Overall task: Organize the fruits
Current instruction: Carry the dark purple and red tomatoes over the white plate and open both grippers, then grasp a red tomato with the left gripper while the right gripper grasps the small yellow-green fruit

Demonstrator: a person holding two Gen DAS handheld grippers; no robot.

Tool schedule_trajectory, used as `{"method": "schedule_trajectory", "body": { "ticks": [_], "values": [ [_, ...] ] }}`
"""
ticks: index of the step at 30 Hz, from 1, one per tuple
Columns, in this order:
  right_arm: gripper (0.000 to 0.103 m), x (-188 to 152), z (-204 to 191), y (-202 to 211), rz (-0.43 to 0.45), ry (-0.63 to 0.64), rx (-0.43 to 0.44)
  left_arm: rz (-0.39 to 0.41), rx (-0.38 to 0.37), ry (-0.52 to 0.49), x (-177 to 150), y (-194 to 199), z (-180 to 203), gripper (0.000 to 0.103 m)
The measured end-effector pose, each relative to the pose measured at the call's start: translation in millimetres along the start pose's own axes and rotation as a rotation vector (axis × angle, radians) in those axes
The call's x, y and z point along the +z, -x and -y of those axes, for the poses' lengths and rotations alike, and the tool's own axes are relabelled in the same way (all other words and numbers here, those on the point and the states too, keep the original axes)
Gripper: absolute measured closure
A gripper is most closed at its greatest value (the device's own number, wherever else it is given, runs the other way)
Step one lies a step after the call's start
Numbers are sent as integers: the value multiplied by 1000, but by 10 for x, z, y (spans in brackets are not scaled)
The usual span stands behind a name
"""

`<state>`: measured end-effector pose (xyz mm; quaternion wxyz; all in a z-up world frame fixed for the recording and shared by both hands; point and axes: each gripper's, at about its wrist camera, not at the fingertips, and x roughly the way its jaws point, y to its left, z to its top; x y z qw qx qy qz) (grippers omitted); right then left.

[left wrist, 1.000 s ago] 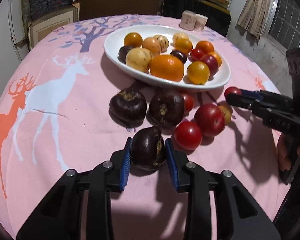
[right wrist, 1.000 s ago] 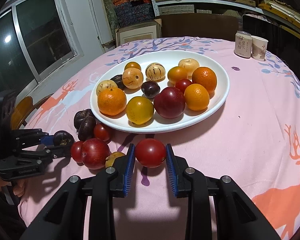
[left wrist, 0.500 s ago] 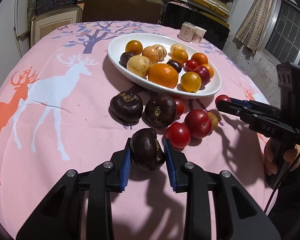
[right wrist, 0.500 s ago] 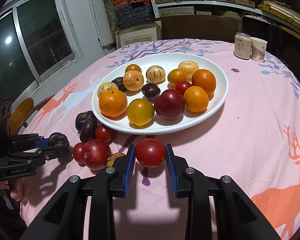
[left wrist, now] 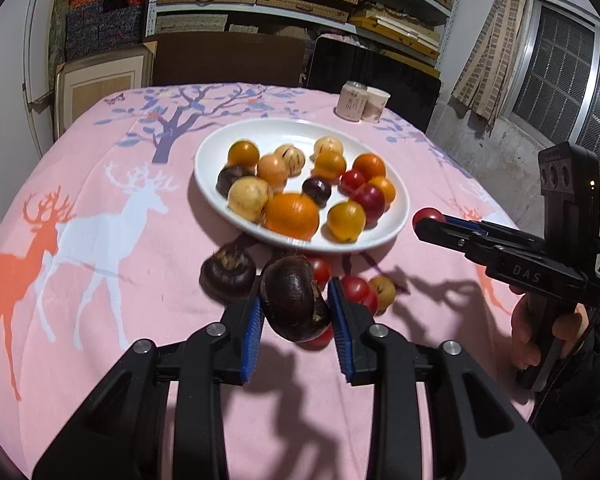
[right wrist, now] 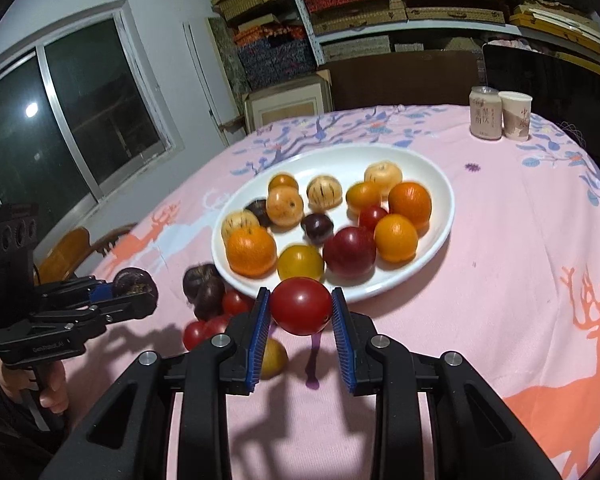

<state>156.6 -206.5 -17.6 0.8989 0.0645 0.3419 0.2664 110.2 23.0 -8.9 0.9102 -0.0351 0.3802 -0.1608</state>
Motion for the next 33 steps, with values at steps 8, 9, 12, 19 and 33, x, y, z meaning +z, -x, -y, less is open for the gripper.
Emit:
{"method": "schedule_trajectory", "body": {
  "ticks": [8,9,12,19,33],
  "values": [
    [72,559,-158,-14,93,66,-91,20,-24,-35,704,-365,98,73],
    [72,622,-166,-70,97,74,-112,10,-19,-32,780,-484,92,73],
    [72,749,-75,-281,77,59,-141,-35,-9,-34,904,-818,94,73],
    [52,794,181,-619,20,-21,-120,-82,23,-38,906,-1112,40,60],
    [47,-54,-318,-137,-114,158,-70,-23,43,-29,60,-179,-132,21]
  ]
}}
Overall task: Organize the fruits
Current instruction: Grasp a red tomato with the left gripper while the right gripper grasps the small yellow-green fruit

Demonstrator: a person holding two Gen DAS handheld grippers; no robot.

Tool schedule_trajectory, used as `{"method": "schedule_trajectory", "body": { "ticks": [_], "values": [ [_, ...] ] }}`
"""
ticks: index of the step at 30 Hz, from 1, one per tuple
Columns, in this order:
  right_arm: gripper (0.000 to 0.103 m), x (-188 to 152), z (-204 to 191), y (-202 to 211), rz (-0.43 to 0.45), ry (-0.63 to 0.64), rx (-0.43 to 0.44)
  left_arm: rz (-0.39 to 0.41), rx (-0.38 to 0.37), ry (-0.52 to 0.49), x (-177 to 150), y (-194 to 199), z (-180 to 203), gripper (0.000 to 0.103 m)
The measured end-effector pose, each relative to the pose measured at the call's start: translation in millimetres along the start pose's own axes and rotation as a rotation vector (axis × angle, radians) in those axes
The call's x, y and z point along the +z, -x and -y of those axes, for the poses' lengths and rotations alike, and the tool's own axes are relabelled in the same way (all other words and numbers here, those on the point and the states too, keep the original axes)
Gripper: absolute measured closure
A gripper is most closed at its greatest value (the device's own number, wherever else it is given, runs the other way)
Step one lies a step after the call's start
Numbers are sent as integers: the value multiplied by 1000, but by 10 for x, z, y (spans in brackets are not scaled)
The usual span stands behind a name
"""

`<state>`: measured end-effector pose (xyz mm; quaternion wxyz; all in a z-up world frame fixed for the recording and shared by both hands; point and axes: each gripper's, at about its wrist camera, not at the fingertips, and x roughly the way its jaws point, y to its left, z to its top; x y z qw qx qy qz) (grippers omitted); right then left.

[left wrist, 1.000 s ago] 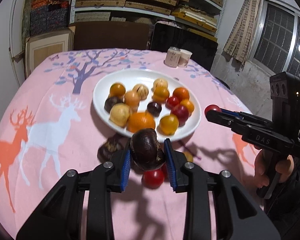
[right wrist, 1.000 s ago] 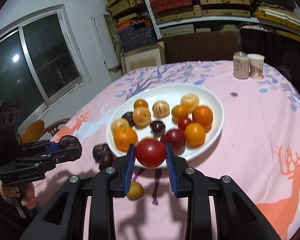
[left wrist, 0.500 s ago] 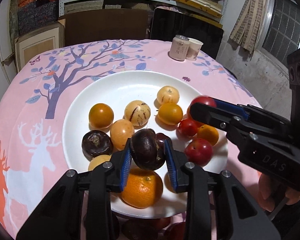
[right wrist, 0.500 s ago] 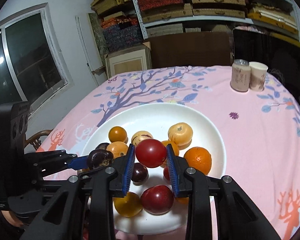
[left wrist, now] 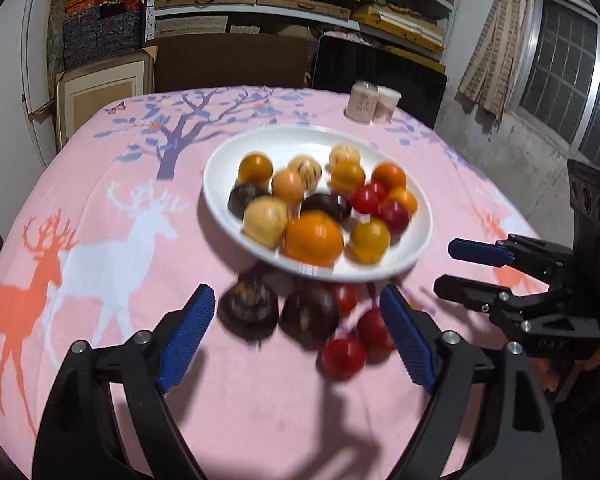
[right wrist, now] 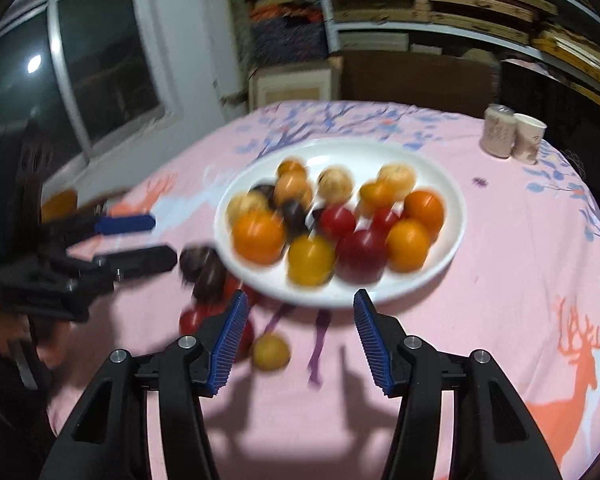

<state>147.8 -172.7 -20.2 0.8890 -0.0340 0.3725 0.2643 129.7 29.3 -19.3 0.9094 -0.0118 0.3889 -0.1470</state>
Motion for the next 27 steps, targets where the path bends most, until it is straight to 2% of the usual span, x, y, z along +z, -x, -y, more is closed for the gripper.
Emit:
{"method": "schedule_trajectory", "body": {
  "ticks": [3,4,7,12,15,18,19,27],
  "values": [
    [51,-177,-140,-30,-15,55,-15,-33,7,-6,-220,-5,17,21],
    [54,-202,-158,-33,-19,56,-13,-46,15,-9,-276,-21,23,21],
    [55,-249,-165,-32,-30,42,-2,-70,43,-21,-378,-31,65,21],
    [55,-295,-199,-45,-56,40,-19,-63,112,-67,-418,-42,180,21],
    [55,-274,-194,-92,-70,42,-28,-80,112,-76,-435,-78,222,20],
    [61,-229,-198,-198,-95,54,-36,-87,108,-67,-431,-94,203,21],
    [66,-219,-202,-233,-105,59,-40,-88,106,-61,-431,-94,193,21],
    [74,-140,-246,-465,-154,81,-31,-118,117,-55,-424,-159,190,21]
  ]
}}
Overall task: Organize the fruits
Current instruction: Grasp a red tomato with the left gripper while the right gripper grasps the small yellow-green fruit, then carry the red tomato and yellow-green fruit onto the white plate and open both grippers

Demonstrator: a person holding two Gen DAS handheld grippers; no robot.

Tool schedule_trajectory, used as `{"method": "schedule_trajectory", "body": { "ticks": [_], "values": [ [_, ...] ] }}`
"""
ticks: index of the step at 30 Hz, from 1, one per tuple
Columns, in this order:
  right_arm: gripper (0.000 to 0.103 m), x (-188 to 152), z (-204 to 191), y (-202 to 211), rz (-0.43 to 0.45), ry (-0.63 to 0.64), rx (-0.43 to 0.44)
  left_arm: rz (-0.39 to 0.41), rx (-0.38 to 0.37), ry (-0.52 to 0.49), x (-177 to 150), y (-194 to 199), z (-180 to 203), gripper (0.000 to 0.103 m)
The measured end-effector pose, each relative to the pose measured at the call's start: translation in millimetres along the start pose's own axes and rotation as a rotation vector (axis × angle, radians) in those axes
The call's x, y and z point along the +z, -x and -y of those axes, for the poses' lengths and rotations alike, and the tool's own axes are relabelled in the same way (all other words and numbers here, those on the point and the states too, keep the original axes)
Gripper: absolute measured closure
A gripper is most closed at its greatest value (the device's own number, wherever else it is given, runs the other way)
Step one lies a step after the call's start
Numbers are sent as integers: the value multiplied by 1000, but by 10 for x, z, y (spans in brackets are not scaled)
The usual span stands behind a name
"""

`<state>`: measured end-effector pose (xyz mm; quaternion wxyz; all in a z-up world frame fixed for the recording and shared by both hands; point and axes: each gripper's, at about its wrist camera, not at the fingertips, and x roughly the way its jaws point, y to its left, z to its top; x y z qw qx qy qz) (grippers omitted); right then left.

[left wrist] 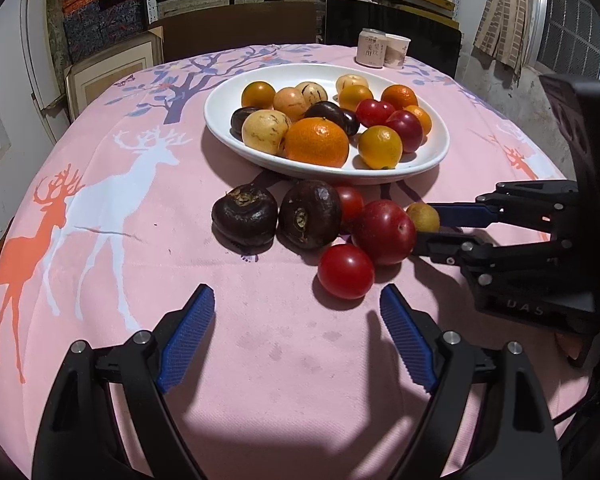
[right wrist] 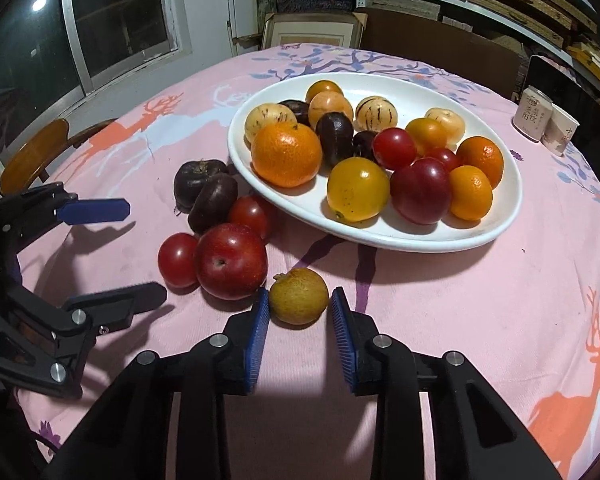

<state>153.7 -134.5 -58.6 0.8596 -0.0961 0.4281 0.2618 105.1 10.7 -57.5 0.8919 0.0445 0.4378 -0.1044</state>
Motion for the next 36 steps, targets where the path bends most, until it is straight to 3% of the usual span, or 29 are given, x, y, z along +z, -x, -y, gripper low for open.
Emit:
{"method": "schedule_trajectory", "body": {
  "ticks": [7,13,15,17,20,27,36],
  "values": [
    [74,-112,235,192,75,-127,109,-20,4,-3,111,-111,110,21],
    [74,-152,376,240,94,-183,134,-38,14,-18,131,-170,198,28],
    [74,-149,356,242,96,-171,135,-39,0,-17,143,-183,209,35],
    [74,-153,364,243,98,-173,138,-50,-23,-35,144,-204,258,57],
    [74,-162,396,241,96,-188,139,-48,-11,-67,139,-203,338,65],
    [73,-168,408,243,97,-196,141,-36,-49,-29,109,-163,272,71],
    [73,-172,427,233,91,-208,146,-44,-36,-43,96,-171,261,70]
  ]
}}
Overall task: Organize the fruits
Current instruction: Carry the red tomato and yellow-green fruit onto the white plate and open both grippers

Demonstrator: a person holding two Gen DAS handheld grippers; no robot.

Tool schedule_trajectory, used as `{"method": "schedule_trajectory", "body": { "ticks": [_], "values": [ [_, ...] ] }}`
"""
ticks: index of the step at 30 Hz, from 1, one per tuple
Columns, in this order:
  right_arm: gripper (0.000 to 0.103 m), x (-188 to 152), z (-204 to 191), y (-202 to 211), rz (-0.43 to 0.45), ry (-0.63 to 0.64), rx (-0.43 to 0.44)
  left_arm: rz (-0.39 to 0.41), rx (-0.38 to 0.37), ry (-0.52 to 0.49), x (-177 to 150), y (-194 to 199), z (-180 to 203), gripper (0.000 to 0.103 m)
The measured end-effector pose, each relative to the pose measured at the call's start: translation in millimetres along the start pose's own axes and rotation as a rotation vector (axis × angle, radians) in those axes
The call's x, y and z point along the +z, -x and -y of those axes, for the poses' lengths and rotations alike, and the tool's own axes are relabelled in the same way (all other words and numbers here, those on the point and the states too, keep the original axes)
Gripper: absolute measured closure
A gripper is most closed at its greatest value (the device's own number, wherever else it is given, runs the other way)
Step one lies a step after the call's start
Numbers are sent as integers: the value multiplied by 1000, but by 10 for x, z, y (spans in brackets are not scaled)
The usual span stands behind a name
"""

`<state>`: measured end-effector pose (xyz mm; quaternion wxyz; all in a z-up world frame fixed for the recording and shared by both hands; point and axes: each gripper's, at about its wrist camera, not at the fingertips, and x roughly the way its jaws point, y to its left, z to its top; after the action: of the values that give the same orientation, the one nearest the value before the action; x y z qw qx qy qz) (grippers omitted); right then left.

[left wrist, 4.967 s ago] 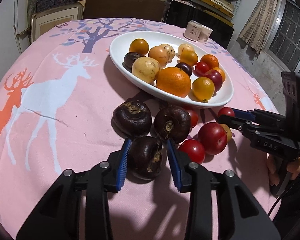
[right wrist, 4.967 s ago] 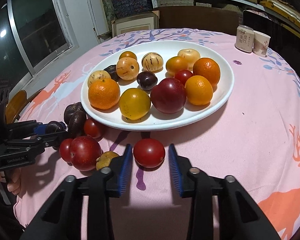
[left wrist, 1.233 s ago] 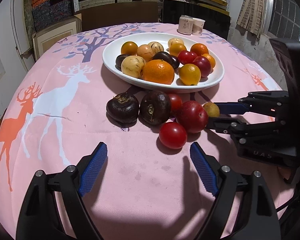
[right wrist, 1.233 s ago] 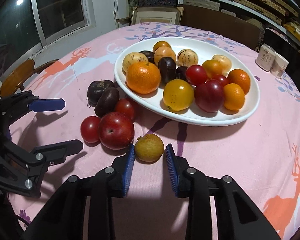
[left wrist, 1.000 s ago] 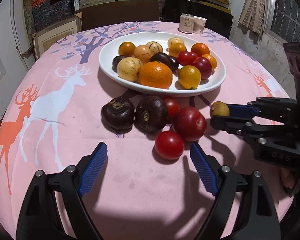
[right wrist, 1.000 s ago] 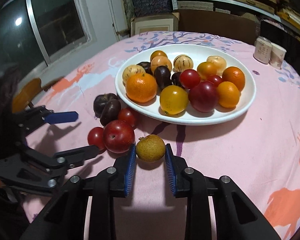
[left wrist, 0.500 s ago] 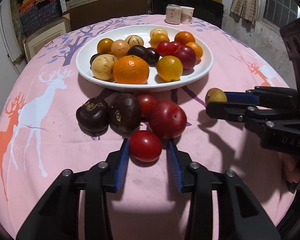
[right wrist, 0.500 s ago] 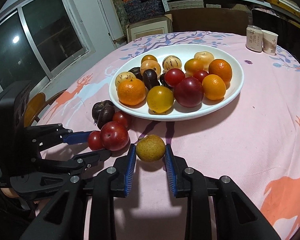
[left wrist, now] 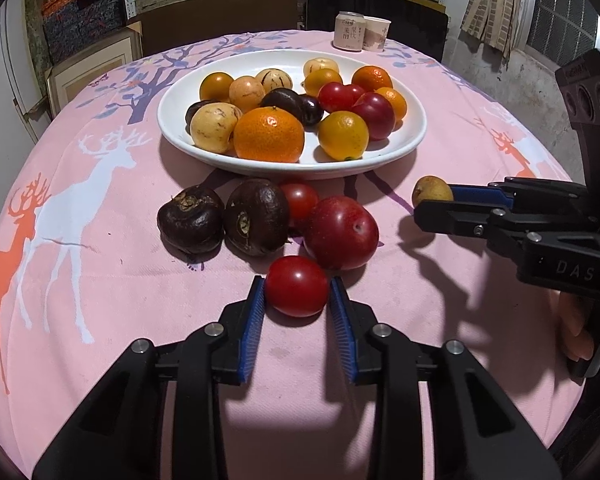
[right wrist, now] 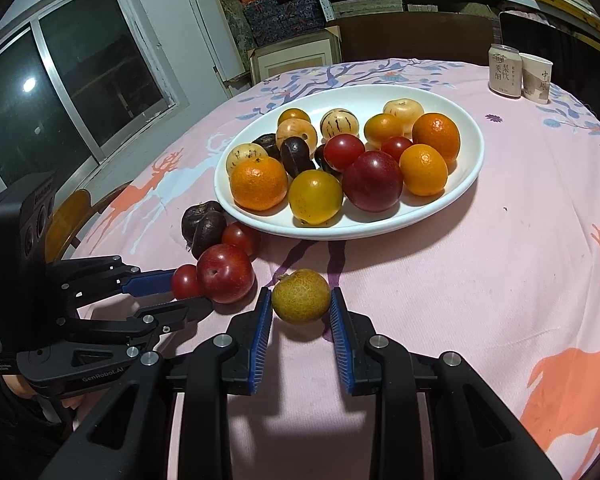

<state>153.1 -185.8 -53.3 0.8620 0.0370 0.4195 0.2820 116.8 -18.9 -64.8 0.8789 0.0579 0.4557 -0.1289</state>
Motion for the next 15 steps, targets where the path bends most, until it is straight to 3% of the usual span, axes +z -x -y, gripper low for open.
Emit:
{"method": "schedule_trajectory", "body": {
  "ticks": [2,4,10,11,15],
  "values": [
    [73,-1,6,0,0,-2,1,-4,-12,-9,-4,1,-18,57],
    [73,-2,8,0,0,-3,4,-1,-22,-22,-9,12,-41,52],
    [73,-4,5,-5,-5,-4,9,8,-76,-65,32,-2,-79,54],
    [73,-4,2,-2,-5,-3,10,3,-75,-78,45,-25,-67,60],
    [73,-5,3,0,-3,-5,10,0,-77,-122,72,-66,3,68]
  ]
}}
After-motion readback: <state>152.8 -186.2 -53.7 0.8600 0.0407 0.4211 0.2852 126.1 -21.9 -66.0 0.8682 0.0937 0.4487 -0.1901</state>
